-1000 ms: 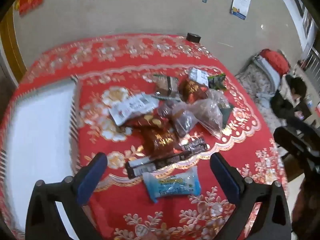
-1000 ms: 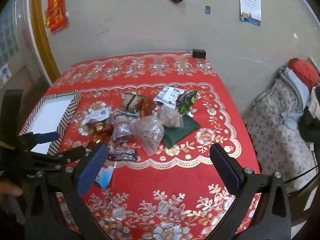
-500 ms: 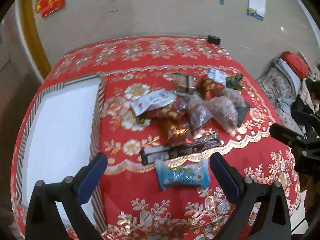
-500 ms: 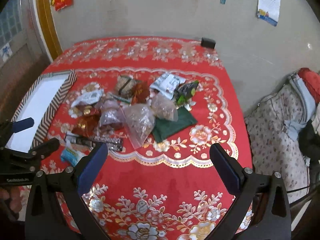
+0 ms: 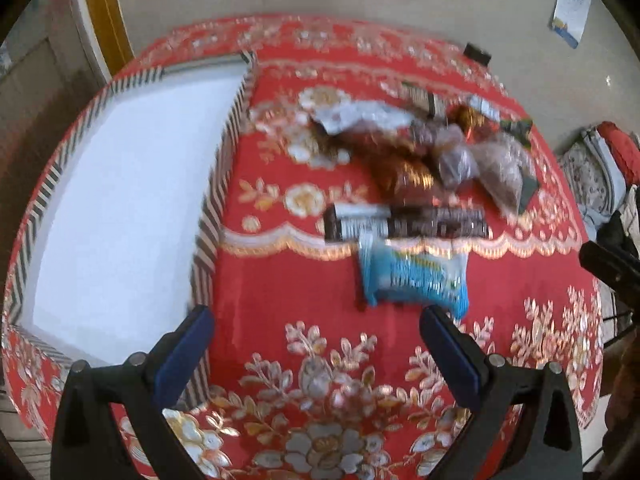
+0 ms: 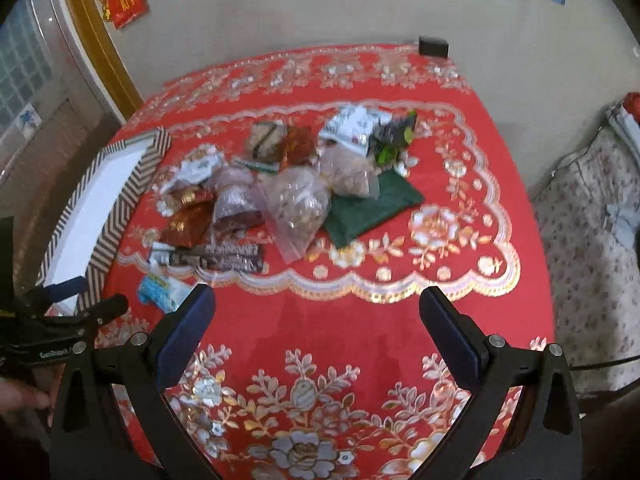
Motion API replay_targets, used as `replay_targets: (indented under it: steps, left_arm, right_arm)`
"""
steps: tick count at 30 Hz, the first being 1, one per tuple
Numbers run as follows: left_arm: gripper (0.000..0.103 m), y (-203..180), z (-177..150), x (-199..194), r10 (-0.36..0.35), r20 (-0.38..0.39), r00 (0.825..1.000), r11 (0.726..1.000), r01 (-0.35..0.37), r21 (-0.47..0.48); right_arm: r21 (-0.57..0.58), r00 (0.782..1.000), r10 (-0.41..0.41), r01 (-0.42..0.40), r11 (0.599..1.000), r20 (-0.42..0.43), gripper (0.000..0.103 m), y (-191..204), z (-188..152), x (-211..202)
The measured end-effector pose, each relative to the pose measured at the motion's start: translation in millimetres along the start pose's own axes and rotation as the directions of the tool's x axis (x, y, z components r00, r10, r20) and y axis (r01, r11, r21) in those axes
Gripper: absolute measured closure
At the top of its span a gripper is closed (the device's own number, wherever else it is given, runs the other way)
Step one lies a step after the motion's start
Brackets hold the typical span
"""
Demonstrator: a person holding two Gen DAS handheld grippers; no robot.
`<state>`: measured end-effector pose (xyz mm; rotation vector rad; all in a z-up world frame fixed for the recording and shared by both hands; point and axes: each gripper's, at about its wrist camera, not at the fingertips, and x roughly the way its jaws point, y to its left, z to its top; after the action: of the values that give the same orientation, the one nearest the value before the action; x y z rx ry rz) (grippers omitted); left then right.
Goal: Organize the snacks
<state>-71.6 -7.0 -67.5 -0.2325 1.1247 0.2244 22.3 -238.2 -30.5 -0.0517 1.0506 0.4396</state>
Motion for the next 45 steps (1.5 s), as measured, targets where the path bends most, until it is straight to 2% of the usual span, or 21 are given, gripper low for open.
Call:
replay_targets:
  steps: [3,11,28,38,45]
  left_arm:
    - [0.000,-6,0,5,-0.003,-0.018,1.000,0.999,0.004,0.032]
    - [0.000,-14,14,9,-0.069,-0.030,0.997,0.992,0.071,0.102]
    - [0.000,10,34,13,-0.138,-0.052,0.989,0.978,0.144,0.153]
    - [0.000,1,31,16,-0.165,-0.066,0.984,0.960,0.175,0.218]
    - [0.000,0,31,18,-0.175,-0.071,0.982,0.960,0.187,0.210]
  right_arm:
    - [0.015,0.999,-0.009,0.010,1.000,-0.034,0.000,-1,-2,6]
    - [0.027,0.999,-0.025,0.026,0.999,-0.028,0.000,3,0,2]
    - [0.101,0.998,-0.061,0.064,0.993,-0.029,0.000,21,3,2]
    - [0.130,0.996,-0.077,0.083,0.988,-0.046,0.000,24,-3,5]
    - [0.144,0.995,-0.089,0.096,0.985,-0.052,0.000,20,-8,4]
